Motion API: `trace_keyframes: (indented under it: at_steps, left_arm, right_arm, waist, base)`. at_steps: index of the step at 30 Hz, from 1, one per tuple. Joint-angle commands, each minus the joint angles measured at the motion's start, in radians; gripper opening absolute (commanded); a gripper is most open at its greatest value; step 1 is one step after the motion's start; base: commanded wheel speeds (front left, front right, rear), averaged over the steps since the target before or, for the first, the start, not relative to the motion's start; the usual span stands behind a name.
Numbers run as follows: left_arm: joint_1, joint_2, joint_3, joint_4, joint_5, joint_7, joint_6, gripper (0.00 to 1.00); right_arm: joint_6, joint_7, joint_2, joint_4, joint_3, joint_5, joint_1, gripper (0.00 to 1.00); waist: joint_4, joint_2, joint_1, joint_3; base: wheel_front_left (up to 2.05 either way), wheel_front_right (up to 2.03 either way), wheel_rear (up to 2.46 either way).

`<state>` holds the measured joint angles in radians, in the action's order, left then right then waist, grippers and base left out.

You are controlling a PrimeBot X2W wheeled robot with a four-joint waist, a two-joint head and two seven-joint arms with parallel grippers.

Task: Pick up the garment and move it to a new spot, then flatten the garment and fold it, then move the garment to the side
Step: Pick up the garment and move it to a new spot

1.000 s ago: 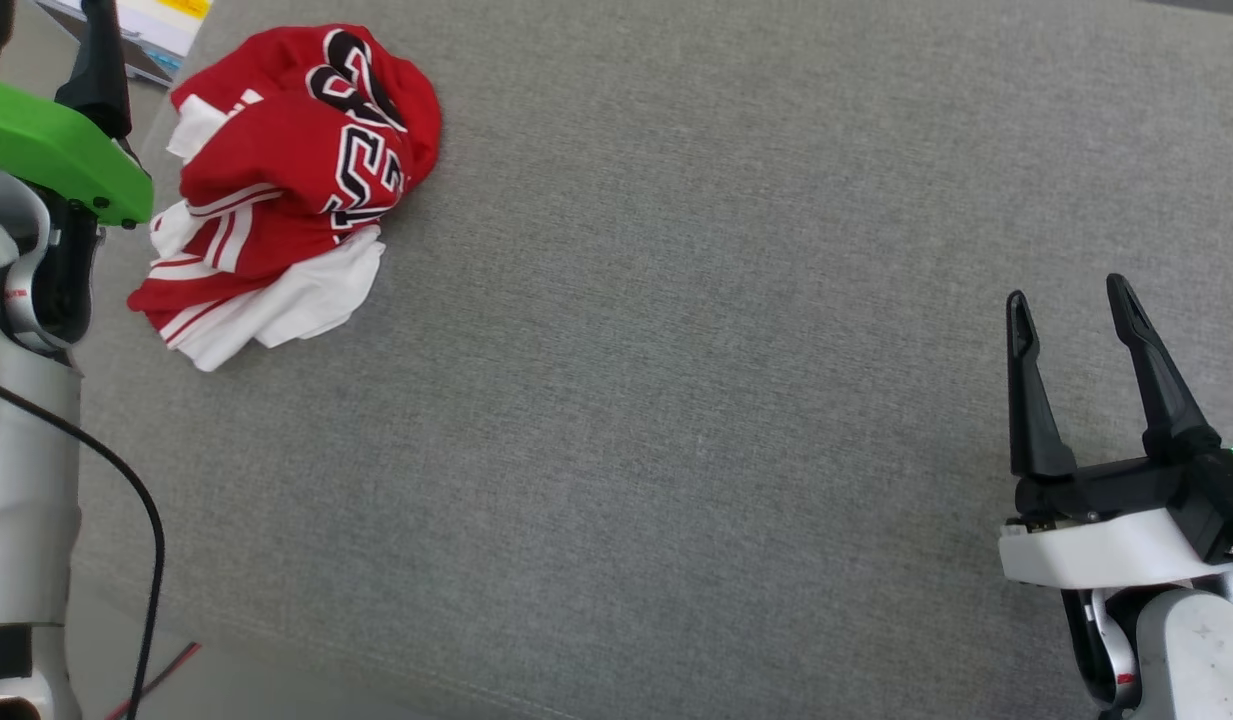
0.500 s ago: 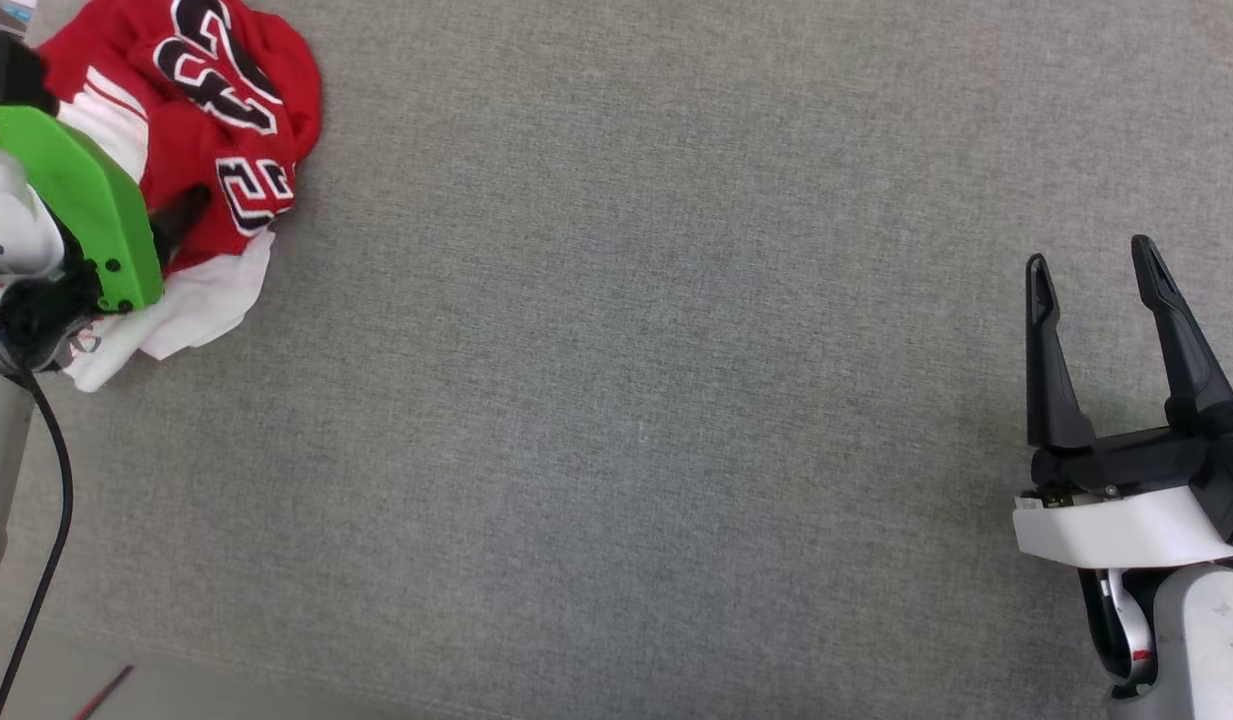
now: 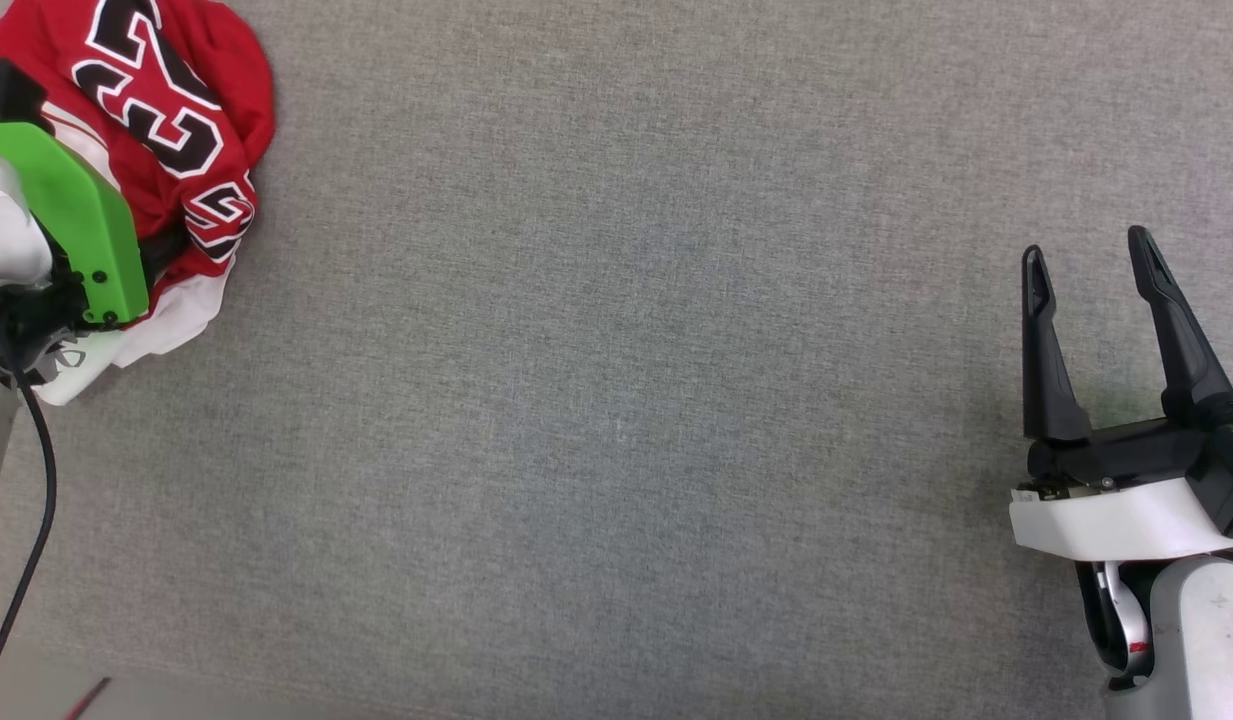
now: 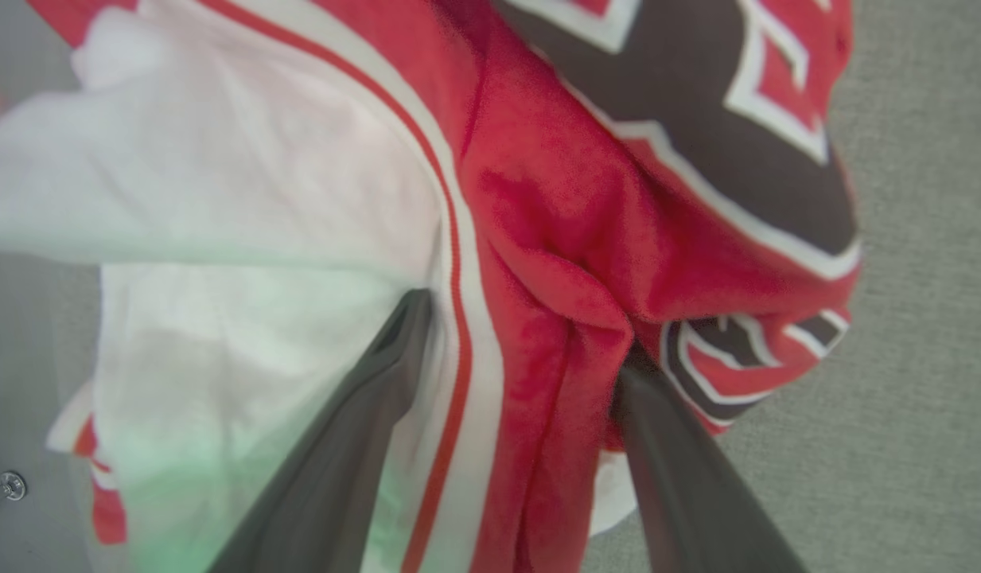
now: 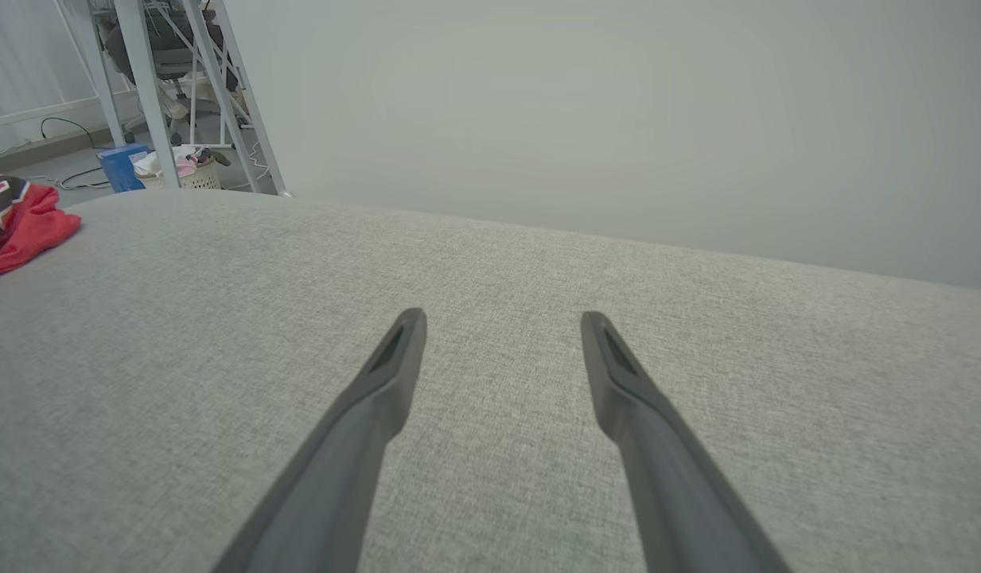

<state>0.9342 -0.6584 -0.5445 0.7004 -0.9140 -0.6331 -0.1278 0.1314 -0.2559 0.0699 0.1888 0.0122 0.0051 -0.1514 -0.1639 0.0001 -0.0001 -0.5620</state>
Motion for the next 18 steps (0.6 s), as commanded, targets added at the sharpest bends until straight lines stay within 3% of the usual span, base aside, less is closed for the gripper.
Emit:
trace_keyframes:
  at_steps: [1,2,9,18]
  left_arm:
    - [-0.052,0.044,-0.054,0.028,0.001,0.001,-0.003,0.11]
    - [-0.042,0.036,-0.058,0.026,0.004,0.029,-0.003,0.00]
    - [0.026,-0.008,-0.108,-0.010,0.040,0.182,-0.003,0.00]
    - [0.112,-0.079,-0.206,-0.170,0.093,0.313,-0.003,0.00]
  right_arm:
    - [-0.001,-0.006,0.003,-0.003,0.001,-0.004,-0.019,1.00]
    - [-0.001,-0.006,0.002,-0.005,0.002,-0.003,-0.019,1.00]
    - [-0.001,-0.006,-0.006,-0.024,-0.005,0.014,-0.008,1.00]
    - [-0.001,-0.006,-0.018,-0.048,-0.010,0.041,0.026,1.00]
  waist:
    - [-0.003,-0.0001,0.0001,0.010]
    - [-0.005,-0.0001,0.0001,0.018]
    - [-0.021,-0.0001,0.0001,0.093]
    - [-0.015,-0.0001,0.0001,0.208]
  base:
    - [0.00,0.00,0.00]
    - [0.00,0.00,0.00]
    - [0.00,0.00,0.00]
    - [0.00,0.00,0.00]
